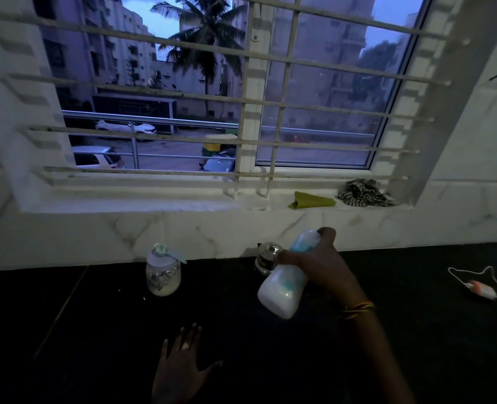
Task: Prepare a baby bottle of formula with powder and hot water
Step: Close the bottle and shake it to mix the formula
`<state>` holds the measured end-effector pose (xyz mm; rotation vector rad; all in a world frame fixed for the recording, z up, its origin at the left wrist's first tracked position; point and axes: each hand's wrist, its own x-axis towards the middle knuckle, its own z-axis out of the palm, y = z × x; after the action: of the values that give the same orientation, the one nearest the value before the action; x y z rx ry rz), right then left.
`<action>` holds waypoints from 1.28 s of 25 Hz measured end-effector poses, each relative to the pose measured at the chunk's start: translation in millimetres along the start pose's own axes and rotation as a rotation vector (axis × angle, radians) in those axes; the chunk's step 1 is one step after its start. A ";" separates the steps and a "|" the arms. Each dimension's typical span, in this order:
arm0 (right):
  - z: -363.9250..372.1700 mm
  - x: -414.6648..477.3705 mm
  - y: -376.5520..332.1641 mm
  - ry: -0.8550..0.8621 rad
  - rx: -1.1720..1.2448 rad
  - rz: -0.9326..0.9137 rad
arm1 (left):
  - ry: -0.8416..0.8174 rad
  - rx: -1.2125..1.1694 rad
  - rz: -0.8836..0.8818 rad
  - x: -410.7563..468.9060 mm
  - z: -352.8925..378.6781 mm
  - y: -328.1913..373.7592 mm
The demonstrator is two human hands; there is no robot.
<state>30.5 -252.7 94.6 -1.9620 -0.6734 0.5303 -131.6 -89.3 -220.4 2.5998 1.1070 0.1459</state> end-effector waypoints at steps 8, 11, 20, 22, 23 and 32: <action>10.2 -8.1 19.4 0.125 -0.033 -0.289 | -0.042 0.024 -0.033 -4.2 -5.9 0.5; 22.3 -17.7 24.0 0.129 0.314 -0.380 | -0.037 0.032 -0.035 -7.7 -7.3 4.2; 56.8 -22.7 77.7 0.038 0.834 -0.022 | 0.046 0.089 -0.042 -15.2 -18.8 8.7; 54.8 -21.0 84.3 0.100 0.730 -0.045 | 0.042 0.094 -0.049 -16.1 -20.7 9.8; 53.5 -19.2 85.6 0.162 0.739 -0.045 | 0.053 0.086 -0.050 -17.1 -22.0 10.6; 63.2 -27.6 99.7 0.176 0.451 0.022 | 0.004 0.088 -0.052 -16.5 -22.2 9.9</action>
<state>-5.7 -268.2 -20.0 -1.5688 -0.3814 0.4689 -141.0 -102.2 -195.8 2.6457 1.2074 0.0927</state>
